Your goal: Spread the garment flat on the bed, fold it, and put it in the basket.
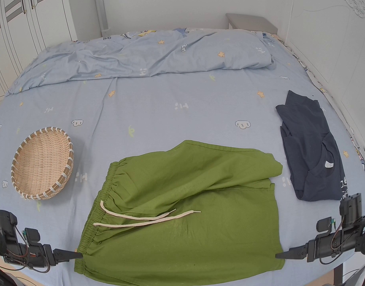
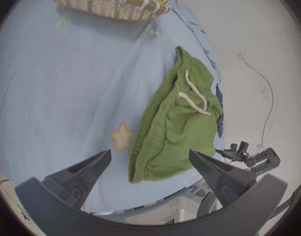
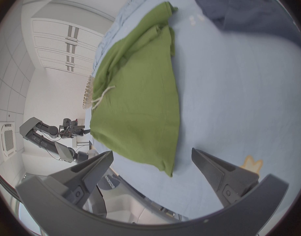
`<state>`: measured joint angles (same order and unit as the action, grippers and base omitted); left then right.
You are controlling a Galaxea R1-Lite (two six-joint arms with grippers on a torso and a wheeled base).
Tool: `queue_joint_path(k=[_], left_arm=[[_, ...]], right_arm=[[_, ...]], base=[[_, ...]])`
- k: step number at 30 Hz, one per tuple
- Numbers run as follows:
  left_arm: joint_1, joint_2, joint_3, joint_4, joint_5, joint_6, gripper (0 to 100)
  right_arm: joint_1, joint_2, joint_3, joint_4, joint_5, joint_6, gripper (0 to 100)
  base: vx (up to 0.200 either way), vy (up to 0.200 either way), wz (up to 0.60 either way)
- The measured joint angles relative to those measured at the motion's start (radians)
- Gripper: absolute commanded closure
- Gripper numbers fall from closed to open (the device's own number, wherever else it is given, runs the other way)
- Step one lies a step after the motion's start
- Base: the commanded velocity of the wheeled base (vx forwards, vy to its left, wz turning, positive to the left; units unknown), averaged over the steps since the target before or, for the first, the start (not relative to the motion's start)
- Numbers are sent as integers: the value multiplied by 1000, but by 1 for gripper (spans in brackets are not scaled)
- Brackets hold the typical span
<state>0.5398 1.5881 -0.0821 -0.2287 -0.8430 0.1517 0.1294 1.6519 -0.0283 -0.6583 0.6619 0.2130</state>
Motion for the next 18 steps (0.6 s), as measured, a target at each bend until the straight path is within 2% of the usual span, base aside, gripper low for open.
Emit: queue_joint_path(k=[6, 10, 15, 18], left_arm=[[-17, -86, -154, 118, 3, -35, 0], [-68, -125, -309, 217, 2, -61, 0], [-173, -148, -514, 296, 2, -164, 0], [-274, -138, -654, 309, 2, -264, 0]], right_arm=[[-56, -109, -97, 54, -6, 0, 0], [-84, -150, -223, 129, -7, -1, 0], [-111, -174, -414, 252, -8, -1, 0], [-130, -178, -551, 321, -8, -1, 0]], base=[[0, 0, 0], [0, 0, 0], [0, 0, 0], [0, 0, 0]])
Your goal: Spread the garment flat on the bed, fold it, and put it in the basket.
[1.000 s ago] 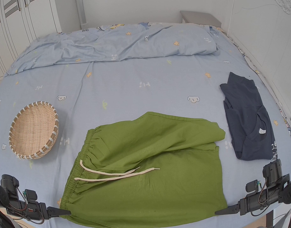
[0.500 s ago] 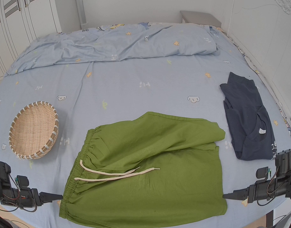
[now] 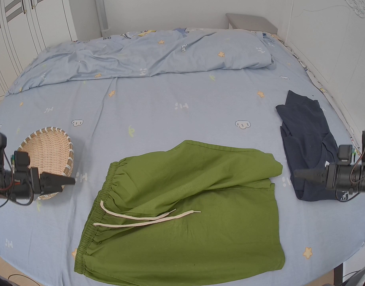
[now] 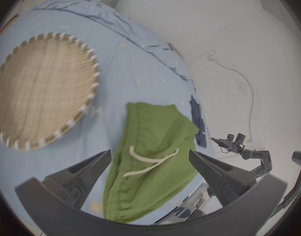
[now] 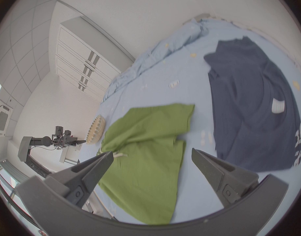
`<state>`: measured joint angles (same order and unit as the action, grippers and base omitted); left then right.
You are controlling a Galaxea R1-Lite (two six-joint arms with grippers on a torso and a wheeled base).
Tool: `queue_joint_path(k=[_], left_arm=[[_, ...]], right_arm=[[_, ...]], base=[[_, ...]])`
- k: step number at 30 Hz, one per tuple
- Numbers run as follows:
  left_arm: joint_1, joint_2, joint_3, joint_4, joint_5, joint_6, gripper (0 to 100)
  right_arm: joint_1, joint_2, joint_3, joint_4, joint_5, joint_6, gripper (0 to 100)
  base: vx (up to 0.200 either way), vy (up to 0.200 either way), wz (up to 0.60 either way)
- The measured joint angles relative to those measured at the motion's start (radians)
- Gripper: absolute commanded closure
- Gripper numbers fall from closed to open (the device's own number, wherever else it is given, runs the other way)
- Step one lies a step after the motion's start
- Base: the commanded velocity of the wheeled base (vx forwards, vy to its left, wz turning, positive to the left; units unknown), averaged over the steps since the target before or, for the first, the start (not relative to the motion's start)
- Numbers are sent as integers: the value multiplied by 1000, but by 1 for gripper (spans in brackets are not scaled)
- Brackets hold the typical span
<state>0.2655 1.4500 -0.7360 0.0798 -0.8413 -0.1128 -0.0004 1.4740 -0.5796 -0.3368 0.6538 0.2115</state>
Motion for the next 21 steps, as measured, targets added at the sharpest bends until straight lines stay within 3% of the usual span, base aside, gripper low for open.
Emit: queue_joint_path(k=[9, 21], left_arm=[[-157, 166, -234, -67, 8, -170, 0], [-209, 460, -542, -94, 79, -267, 0]], right_arm=[[-11, 61, -238, 74, -2, -10, 0], [3, 278, -545, 205, -23, -67, 0]], base=[[0, 0, 0], [0, 0, 0]])
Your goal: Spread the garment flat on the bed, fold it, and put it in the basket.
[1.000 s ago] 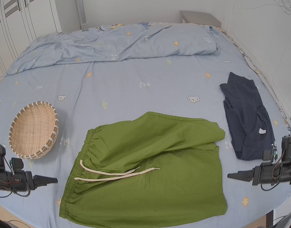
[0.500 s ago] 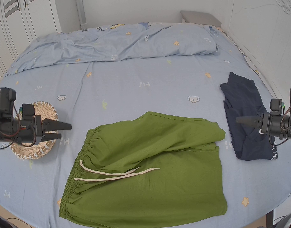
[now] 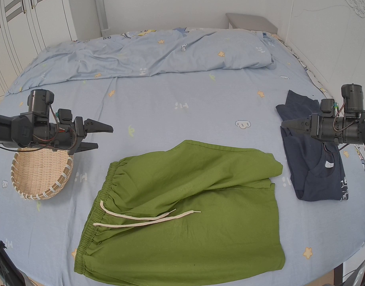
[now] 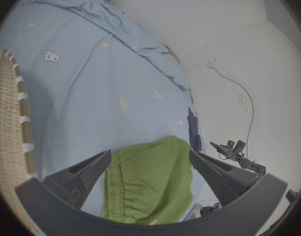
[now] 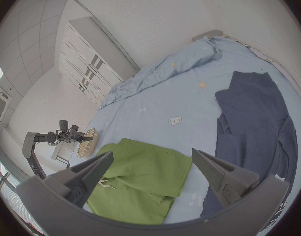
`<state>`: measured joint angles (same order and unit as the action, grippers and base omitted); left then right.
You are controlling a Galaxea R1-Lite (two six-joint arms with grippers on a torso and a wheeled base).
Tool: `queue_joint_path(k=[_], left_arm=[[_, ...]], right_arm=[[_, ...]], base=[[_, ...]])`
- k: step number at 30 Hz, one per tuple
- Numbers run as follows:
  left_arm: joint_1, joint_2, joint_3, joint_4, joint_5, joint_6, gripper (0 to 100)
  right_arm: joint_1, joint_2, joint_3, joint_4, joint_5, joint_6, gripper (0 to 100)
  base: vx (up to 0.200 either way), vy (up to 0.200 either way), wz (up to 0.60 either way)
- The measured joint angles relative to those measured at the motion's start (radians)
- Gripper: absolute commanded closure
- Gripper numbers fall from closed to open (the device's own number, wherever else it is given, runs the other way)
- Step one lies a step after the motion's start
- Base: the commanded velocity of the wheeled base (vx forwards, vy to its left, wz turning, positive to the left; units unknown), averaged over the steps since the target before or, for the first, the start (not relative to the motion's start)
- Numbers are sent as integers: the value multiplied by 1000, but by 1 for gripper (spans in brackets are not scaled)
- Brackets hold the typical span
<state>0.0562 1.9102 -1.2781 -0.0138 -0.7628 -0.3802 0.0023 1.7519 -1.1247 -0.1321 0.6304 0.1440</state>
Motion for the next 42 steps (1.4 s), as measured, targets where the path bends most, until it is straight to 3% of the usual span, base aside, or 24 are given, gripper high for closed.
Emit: queue_joint_path(k=[6, 25, 26, 42], left_arm=[[-32, 127, -69, -10, 43, -9, 0], [-54, 264, -101, -16, 46, -2, 0], [-59, 267, -100, -17, 46, -1, 100], [-67, 282, -94, -10, 48, 0, 100]], right_arm=[[15, 79, -29, 10, -27, -11, 0], [23, 118, -34, 4, -28, -10, 0], [23, 118, -34, 4, -28, -11, 0], [16, 119, -40, 4, -28, -10, 0]], base=[[0, 0, 0], [0, 0, 0], [0, 0, 0], [0, 0, 0]])
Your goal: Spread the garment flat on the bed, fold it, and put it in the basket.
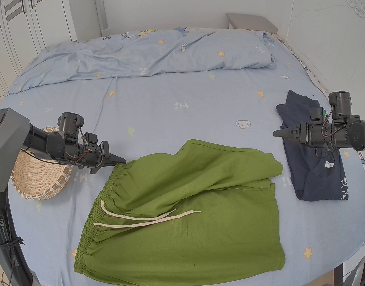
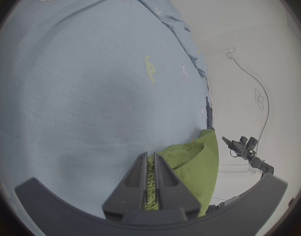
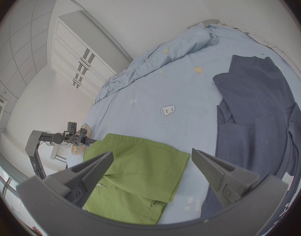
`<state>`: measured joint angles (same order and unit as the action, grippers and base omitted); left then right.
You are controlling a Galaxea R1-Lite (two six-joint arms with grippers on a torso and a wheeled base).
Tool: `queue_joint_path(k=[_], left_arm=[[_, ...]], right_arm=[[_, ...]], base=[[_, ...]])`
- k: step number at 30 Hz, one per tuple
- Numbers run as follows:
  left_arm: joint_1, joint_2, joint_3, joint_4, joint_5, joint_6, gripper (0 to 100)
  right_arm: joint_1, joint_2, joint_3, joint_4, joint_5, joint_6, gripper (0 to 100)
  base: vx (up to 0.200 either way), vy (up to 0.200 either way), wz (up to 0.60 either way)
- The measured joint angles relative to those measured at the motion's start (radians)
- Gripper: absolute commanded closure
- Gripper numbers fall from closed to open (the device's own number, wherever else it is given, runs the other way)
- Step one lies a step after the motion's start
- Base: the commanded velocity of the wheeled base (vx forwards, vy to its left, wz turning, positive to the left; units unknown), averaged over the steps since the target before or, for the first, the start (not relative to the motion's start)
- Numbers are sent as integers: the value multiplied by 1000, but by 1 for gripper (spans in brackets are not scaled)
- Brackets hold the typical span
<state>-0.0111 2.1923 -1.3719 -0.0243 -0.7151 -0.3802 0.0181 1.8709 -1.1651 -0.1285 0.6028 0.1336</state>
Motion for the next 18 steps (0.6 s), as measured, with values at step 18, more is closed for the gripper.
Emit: queue_joint_path(k=[18], left_arm=[[90, -112, 19, -1, 1, 1, 100]], right_arm=[[-3, 9, -9, -1, 0, 3, 0]], base=[[0, 0, 0]])
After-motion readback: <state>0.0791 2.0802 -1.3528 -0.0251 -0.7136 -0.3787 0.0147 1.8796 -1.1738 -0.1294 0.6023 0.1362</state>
